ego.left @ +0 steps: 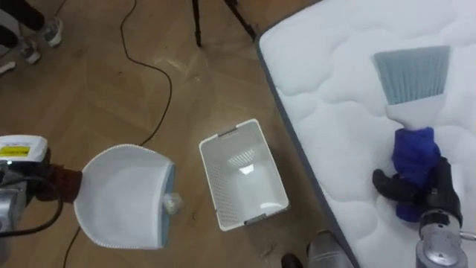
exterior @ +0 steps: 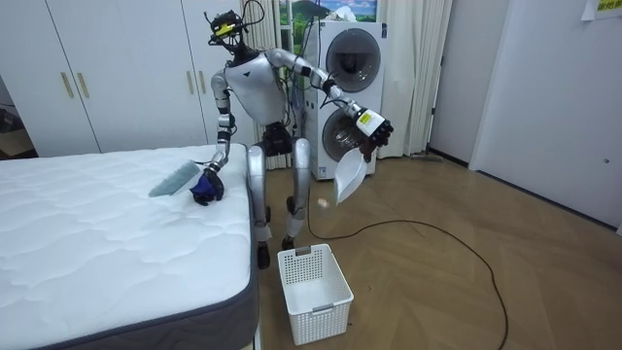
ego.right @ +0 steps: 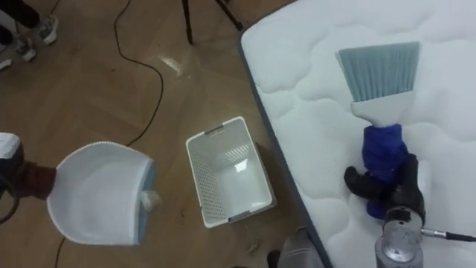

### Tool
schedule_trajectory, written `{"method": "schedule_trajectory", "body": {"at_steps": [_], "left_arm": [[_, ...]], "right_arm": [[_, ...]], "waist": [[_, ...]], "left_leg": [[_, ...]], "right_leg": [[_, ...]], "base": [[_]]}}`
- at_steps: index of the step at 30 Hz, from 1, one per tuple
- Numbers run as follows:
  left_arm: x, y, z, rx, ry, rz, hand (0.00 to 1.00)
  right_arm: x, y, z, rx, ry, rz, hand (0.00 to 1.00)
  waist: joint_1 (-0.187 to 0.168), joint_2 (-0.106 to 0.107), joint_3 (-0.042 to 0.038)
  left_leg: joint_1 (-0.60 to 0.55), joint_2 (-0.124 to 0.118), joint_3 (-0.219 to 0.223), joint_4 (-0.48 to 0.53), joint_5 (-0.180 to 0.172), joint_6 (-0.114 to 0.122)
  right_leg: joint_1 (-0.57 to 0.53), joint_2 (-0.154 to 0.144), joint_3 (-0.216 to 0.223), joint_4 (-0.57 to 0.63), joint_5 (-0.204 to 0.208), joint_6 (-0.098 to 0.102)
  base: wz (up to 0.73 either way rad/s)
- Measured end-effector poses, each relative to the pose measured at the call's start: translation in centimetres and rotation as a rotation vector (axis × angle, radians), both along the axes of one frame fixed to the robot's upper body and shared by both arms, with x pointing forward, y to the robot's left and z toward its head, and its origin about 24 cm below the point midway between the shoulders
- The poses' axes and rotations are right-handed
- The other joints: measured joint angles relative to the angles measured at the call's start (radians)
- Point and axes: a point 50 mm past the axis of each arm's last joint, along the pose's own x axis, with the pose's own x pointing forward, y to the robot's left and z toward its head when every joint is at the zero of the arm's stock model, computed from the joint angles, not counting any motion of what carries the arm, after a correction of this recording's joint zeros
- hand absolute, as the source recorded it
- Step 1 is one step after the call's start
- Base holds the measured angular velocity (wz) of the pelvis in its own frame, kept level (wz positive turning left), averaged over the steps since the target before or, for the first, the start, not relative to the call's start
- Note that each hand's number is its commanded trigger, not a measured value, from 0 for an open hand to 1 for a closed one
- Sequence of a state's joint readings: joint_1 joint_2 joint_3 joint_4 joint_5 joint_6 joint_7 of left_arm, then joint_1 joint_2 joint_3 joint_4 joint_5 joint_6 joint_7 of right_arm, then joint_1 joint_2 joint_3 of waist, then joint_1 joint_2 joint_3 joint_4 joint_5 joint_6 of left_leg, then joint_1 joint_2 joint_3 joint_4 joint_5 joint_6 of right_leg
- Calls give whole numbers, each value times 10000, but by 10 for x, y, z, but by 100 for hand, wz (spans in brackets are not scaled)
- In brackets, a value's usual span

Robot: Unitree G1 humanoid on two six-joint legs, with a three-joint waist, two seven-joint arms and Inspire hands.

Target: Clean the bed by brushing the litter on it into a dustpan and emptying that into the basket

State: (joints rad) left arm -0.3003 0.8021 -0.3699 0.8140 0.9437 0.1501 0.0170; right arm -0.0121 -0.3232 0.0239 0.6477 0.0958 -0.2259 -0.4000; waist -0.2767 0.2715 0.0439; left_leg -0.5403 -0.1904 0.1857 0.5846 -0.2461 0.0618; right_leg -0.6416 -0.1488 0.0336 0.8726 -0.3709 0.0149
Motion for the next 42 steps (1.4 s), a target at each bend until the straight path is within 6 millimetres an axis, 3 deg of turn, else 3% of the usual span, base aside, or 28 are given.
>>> {"method": "schedule_trajectory", "body": {"at_steps": [6, 14, 17, 19, 21, 26, 29, 33, 35, 37, 39, 42], "left_arm": [[2, 13, 15, 523, 343, 283, 100], [6, 18, 27, 779, 528, 498, 100], [7, 21, 34, 969, 456, 499, 100], [9, 21, 37, 973, 360, 495, 100], [10, 20, 36, 891, 355, 487, 100], [11, 15, 31, 625, 94, 304, 100], [12, 12, 31, -165, -507, 393, 100], [19, -18, 18, -1332, -1083, -547, 100], [18, -39, 3, -2176, -1139, -1030, 100], [9, -68, -18, -3659, -1252, -1480, 100], [2, -89, -31, -4738, -1195, -1692, 100], [-12, -114, -43, -6465, -1238, -1706, 100]], "right_arm": [[4, 1, 5, -55, -180, 86, 0], [0, -1, 6, -248, -156, 190, 0], [-2, -1, 6, -274, -120, 239, 0], [-4, -1, 6, -345, -81, 271, 0], [-4, -2, 6, -353, -71, 276, 0], [-5, -4, 4, -68, -62, 35, 0], [-7, -5, 2, 49, -47, -39, 0], [-15, -7, -9, 250, 310, -414, 0], [-20, -7, -17, 265, 729, -437, 0], [-30, -5, -28, 308, 1331, -495, 0], [-38, -4, -36, 586, 1698, -712, 0], [-50, -6, -44, 692, 2244, -1026, 0]], "waist": [[62, 147, -15], [123, 159, -13], [105, 181, -4], [83, 226, 12], [80, 227, 14], [48, 181, 102], [58, 41, 203], [366, -338, 161], [547, -598, 61], [874, -928, -111], [1049, -1177, -210], [1321, -1314, -257]], "left_leg": [[-239, 13, 10, 248, -18, 87], [-271, 15, 10, 258, 1, 148], [-257, 37, -22, 309, -5, 485], [-238, 47, -92, 305, 69, 1052], [-214, 41, -92, 310, 96, 1104], [-57, 14, -213, 324, 51, 1128], [-50, 32, -309, 327, 81, 1084], [26, 182, -333, 209, 150, 1190], [241, 254, -319, -9, 160, 1208], [578, 362, -314, -391, 164, 1212], [830, 467, -335, -598, 164, 1213], [1192, 679, -347, -897, 161, 1213]], "right_leg": [[-208, 125, 94, 170, -67, 9], [-239, 129, 162, 194, -64, 14], [-211, 157, 167, 288, -75, 0], [-182, 212, 181, 297, -95, 0], [-170, 203, 166, 311, -111, 24], [-5, 198, 87, 278, -132, -3], [103, 203, 29, 153, -200, -29], [252, 313, -89, -204, -109, -19], [466, 398, -112, -498, 3, -41], [810, 513, -155, -1008, 181, -61], [1151, 641, -189, -1417, 288, -67], [1694, 844, -253, -2269, 605, -66]], "base": [[0], [0], [0], [6], [2], [4], [9], [-1], [-17], [-20], [-16], [-17]]}}
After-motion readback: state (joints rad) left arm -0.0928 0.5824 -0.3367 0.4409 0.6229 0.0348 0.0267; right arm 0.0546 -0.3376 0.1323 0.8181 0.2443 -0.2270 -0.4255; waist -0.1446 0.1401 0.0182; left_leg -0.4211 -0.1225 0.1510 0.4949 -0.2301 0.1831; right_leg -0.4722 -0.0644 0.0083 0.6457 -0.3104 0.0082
